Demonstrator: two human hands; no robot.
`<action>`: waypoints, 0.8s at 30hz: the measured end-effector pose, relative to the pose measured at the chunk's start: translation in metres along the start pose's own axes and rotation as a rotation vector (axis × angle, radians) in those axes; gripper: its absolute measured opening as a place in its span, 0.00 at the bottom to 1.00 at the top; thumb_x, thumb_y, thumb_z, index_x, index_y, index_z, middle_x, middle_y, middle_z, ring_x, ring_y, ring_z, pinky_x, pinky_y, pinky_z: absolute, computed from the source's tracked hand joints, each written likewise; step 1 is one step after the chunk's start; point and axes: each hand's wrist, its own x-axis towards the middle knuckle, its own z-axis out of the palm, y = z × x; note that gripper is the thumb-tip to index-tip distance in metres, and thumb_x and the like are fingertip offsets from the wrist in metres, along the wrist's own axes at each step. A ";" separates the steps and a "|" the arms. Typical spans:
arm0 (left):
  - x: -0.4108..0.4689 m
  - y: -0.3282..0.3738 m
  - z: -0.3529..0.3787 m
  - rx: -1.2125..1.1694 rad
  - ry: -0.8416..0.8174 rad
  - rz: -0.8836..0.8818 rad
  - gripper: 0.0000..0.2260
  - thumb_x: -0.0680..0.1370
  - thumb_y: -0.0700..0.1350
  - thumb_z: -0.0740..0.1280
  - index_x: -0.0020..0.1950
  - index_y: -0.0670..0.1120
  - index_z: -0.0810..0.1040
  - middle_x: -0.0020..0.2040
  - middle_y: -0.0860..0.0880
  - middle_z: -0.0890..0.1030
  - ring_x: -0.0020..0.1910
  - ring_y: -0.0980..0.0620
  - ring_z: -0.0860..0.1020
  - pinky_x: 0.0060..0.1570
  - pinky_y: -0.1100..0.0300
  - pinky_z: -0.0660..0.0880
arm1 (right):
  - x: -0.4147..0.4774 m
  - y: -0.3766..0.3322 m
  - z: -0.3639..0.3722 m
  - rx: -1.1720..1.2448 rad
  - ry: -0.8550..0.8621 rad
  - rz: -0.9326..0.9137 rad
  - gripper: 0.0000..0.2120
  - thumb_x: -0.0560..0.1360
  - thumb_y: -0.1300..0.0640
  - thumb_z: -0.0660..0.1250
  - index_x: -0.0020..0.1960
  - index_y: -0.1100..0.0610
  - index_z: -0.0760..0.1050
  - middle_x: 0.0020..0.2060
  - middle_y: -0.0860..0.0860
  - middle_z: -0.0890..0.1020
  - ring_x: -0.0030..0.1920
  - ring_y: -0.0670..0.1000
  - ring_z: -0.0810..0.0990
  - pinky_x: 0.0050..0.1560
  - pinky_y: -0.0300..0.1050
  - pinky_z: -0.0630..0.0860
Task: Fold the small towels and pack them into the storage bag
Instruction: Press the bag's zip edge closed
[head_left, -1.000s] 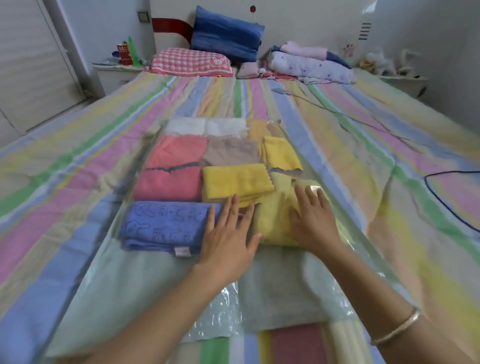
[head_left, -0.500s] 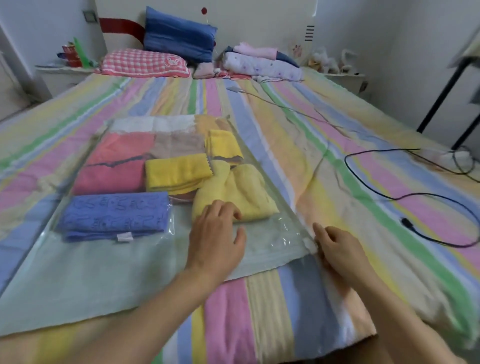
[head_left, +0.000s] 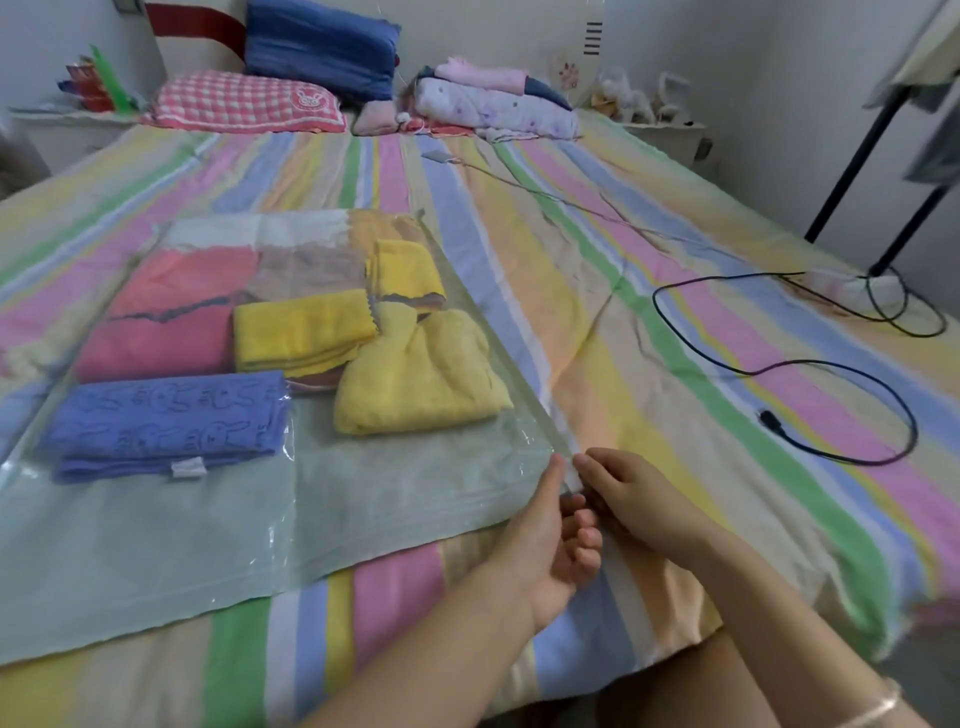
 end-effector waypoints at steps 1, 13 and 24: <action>0.002 -0.005 0.005 0.036 0.032 0.060 0.18 0.77 0.58 0.65 0.36 0.47 0.68 0.23 0.53 0.64 0.18 0.59 0.62 0.16 0.69 0.58 | 0.001 0.001 0.000 -0.026 -0.002 -0.018 0.18 0.81 0.53 0.58 0.34 0.57 0.65 0.26 0.46 0.69 0.29 0.46 0.66 0.36 0.45 0.66; 0.022 -0.023 0.010 0.031 0.240 0.301 0.17 0.80 0.45 0.63 0.32 0.44 0.69 0.21 0.51 0.65 0.16 0.57 0.60 0.18 0.68 0.54 | -0.004 0.007 0.006 0.128 -0.020 -0.043 0.18 0.82 0.55 0.58 0.34 0.57 0.69 0.25 0.45 0.75 0.29 0.44 0.71 0.34 0.38 0.68; 0.024 -0.014 0.010 0.298 0.229 0.440 0.16 0.79 0.54 0.63 0.36 0.46 0.71 0.21 0.54 0.61 0.18 0.56 0.59 0.20 0.64 0.57 | -0.006 -0.005 0.003 0.533 -0.120 0.080 0.17 0.82 0.55 0.56 0.37 0.61 0.68 0.27 0.51 0.62 0.25 0.45 0.58 0.23 0.36 0.56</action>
